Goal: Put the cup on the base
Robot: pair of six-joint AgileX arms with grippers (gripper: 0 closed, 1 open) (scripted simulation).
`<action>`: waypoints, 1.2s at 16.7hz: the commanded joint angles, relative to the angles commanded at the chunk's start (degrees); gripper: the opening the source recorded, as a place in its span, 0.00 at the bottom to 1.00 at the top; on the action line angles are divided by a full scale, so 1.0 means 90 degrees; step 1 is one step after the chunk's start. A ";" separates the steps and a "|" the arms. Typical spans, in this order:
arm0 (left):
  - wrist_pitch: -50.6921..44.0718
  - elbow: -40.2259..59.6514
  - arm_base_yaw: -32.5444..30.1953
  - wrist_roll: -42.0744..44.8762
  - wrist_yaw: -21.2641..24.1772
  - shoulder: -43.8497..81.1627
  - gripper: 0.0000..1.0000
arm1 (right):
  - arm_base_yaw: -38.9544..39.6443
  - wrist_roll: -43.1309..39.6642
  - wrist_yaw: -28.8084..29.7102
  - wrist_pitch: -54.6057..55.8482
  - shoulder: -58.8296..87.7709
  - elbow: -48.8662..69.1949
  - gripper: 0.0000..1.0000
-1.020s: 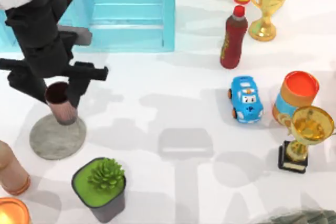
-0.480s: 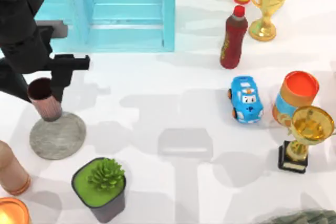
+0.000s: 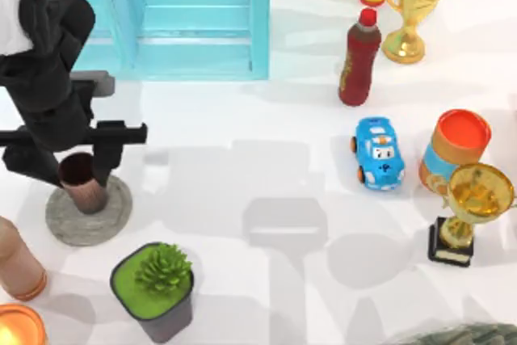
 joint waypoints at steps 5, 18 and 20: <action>0.0000 0.0000 0.0000 0.0000 0.0000 0.0000 0.15 | 0.0000 0.0000 0.0000 0.0000 0.0000 0.0000 1.00; 0.0000 0.0000 0.0000 0.0000 0.0000 0.0000 1.00 | 0.0000 0.0000 0.0000 0.0000 0.0000 0.0000 1.00; 0.0000 0.0000 0.0000 0.0000 0.0000 0.0000 1.00 | 0.0000 0.0000 0.0000 0.0000 0.0000 0.0000 1.00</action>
